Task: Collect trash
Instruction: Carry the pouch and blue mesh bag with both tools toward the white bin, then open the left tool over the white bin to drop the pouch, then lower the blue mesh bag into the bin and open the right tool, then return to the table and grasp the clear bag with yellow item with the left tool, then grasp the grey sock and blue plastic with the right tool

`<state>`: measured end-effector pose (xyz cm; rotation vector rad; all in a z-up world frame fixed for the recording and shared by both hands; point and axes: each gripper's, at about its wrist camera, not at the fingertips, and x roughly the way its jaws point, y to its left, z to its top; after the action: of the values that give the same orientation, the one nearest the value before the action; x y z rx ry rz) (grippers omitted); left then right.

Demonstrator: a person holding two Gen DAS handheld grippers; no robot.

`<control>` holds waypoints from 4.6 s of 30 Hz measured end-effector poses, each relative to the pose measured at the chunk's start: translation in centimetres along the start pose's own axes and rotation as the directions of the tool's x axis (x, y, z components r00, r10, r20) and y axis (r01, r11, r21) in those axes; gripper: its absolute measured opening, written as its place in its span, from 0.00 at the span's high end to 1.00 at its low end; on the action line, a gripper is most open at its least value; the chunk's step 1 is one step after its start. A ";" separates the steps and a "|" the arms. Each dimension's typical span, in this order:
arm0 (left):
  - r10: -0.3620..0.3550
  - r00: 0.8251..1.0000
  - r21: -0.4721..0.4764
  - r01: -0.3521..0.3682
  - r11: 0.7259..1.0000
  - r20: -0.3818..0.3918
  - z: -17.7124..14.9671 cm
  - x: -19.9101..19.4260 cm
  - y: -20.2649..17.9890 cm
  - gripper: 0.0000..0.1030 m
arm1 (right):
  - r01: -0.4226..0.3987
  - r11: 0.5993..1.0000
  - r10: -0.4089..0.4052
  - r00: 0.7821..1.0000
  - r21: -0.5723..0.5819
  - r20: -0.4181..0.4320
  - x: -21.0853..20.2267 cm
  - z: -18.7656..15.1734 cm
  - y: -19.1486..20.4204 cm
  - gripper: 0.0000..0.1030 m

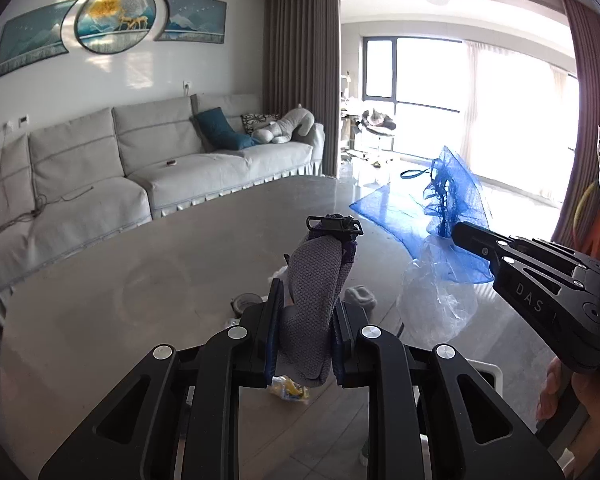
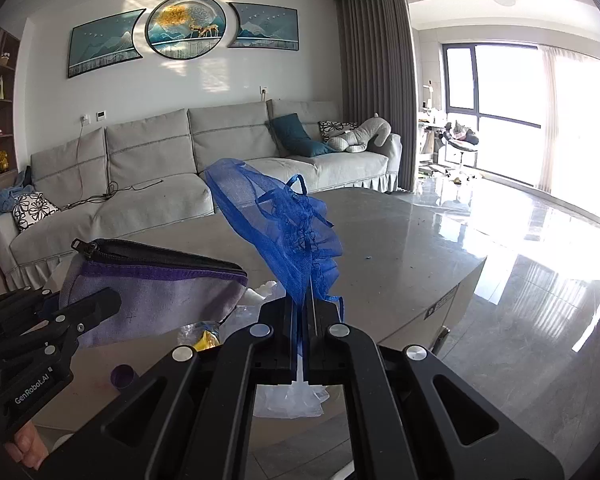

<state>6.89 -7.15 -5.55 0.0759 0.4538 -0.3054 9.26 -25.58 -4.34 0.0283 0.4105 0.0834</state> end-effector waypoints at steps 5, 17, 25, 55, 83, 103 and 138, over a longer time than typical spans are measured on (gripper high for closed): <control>-0.115 0.993 0.059 0.115 0.992 -0.010 -1.2 0.8 -4.9 0.80 | 0.099 0.994 -0.098 0.995 0.047 -0.025 -2.3 -2.7 -4.1 0.98; -0.319 0.937 0.141 0.338 0.930 -0.144 -6.2 4.7 -15.5 0.80 | 0.263 0.957 -0.246 0.960 0.125 -0.134 -3.9 -10.8 -10.8 0.98; -0.342 0.914 0.184 0.383 0.905 -0.220 -8.4 8.3 -18.5 0.80 | 0.289 0.941 -0.263 0.951 0.173 -0.160 -3.3 -13.9 -13.9 0.98; -0.205 0.904 0.173 0.286 0.943 -0.375 -10.6 14.0 -17.8 0.05 | 0.310 0.933 -0.259 0.932 0.185 -0.254 0.8 -15.9 -15.0 0.98; -0.139 0.949 0.142 0.185 0.972 -0.282 -8.3 12.5 -13.9 0.05 | 0.378 0.925 -0.355 0.826 -0.036 -0.438 5.8 -21.4 -12.5 0.05; 0.097 0.970 -0.022 -0.104 0.994 -0.222 -6.3 11.7 -1.5 0.05 | 0.254 0.964 -0.239 0.958 0.079 -0.161 3.9 -13.6 -7.8 0.05; 0.124 0.987 -0.002 -0.125 0.992 -0.100 -6.6 14.4 4.1 0.75 | 0.079 0.990 -0.092 0.990 -0.115 -0.112 12.2 -9.1 2.4 0.05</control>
<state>17.68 -6.30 -17.87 0.1115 0.5468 -0.1771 16.56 -22.03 -17.42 -0.1032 0.5231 0.0231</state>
